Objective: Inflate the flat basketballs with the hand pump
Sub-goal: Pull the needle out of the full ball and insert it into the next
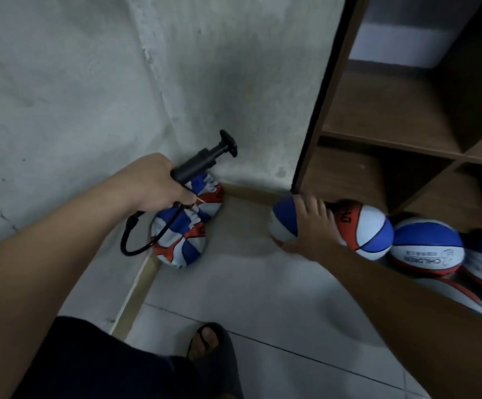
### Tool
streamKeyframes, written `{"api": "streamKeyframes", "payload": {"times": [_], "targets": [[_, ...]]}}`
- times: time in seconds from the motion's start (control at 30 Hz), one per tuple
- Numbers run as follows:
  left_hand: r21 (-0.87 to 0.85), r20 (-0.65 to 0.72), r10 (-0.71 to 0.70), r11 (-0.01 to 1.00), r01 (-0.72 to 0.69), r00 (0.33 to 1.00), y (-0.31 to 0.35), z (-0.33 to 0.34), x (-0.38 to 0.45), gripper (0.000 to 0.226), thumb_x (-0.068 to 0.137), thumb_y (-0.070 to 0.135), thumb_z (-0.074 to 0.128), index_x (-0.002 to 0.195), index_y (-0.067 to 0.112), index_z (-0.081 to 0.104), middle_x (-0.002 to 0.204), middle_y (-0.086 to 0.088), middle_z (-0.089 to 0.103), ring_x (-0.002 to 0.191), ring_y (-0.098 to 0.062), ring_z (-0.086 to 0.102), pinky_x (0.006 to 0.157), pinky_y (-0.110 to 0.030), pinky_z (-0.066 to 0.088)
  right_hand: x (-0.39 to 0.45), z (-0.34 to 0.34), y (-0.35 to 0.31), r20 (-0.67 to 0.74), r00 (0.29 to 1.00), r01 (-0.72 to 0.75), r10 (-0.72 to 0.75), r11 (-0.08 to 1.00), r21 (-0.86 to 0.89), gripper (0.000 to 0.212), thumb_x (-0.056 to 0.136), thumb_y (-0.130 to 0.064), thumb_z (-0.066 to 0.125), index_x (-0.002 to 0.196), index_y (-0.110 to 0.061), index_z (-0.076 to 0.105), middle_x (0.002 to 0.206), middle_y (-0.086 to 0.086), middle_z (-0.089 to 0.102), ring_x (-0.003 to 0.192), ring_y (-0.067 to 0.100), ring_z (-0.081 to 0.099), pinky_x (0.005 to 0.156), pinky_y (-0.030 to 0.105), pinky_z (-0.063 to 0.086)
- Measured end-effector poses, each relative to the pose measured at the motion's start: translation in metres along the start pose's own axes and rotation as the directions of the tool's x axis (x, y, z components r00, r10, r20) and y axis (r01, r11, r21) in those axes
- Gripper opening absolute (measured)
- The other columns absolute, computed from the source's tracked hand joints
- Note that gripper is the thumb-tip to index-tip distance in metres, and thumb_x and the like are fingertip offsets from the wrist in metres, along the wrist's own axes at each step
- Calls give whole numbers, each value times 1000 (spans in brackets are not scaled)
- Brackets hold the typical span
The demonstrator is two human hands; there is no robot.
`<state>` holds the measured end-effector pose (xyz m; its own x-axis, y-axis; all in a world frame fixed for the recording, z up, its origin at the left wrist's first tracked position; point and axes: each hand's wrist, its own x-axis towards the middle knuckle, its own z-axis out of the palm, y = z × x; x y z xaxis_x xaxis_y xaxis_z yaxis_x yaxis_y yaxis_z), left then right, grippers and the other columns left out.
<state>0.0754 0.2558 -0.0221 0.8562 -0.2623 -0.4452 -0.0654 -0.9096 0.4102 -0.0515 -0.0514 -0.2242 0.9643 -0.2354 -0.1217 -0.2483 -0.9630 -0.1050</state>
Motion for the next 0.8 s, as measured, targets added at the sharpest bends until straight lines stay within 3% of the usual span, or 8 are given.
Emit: {"api": "streamKeyframes", "payload": {"times": [0.1, 0.3, 0.47, 0.57, 0.7, 0.8], "targets": [[-43, -34, -10, 999, 8, 999, -10, -8, 10, 35, 78, 39, 96, 92, 13, 77, 82, -10, 79, 81, -28, 75, 82, -40, 59, 16, 23, 8, 4, 1000, -3, 4, 997, -81, 120, 81, -77, 74, 167, -17, 14, 169, 13, 16, 157, 43, 19, 123, 60, 33], [-58, -65, -64, 996, 61, 996, -31, -15, 22, 35, 80, 38, 94, 91, 12, 73, 87, -12, 74, 78, -26, 69, 64, -32, 47, 21, 35, 12, 10, 999, -40, 41, 993, -115, 123, 79, -68, 82, 167, -14, 14, 169, 17, 18, 158, 45, 18, 126, 60, 28], [-35, -56, -100, 995, 99, 993, -50, -18, 25, 37, 81, 39, 93, 96, 12, 71, 93, -10, 73, 82, -23, 67, 60, -31, 43, 22, 43, 10, -46, 998, -46, 39, 988, -144, 130, 75, -82, 74, 166, -9, 17, 167, 21, 24, 156, 47, 22, 124, 62, 27], [-52, -48, -110, 993, 108, 993, -60, -19, 26, 36, 81, 38, 93, 97, 13, 71, 93, -10, 74, 82, -23, 69, 63, -30, 46, 28, 42, -1, -68, 998, -18, 7, 986, -165, 138, 63, -72, 89, 165, -7, 23, 166, 23, 25, 155, 48, 24, 123, 64, 27], [-60, -50, -122, 991, 119, 991, -66, -18, 28, 34, 82, 37, 92, 97, 16, 71, 92, -8, 75, 81, -22, 69, 63, -30, 48, 37, 40, -46, -52, 987, 145, -154, 978, -150, 125, 64, -58, 94, 161, -7, 34, 167, 23, 27, 157, 45, 22, 126, 62, 23], [-48, -59, -130, 991, 127, 990, -67, -16, 29, 32, 83, 35, 91, 97, 17, 69, 90, -7, 73, 76, -19, 67, 58, -29, 45, 43, 43, -99, 15, 949, 316, -316, 948, -39, 100, 80, -55, 85, 159, -11, 42, 168, 17, 33, 156, 38, 29, 127, 58, 24]]}}
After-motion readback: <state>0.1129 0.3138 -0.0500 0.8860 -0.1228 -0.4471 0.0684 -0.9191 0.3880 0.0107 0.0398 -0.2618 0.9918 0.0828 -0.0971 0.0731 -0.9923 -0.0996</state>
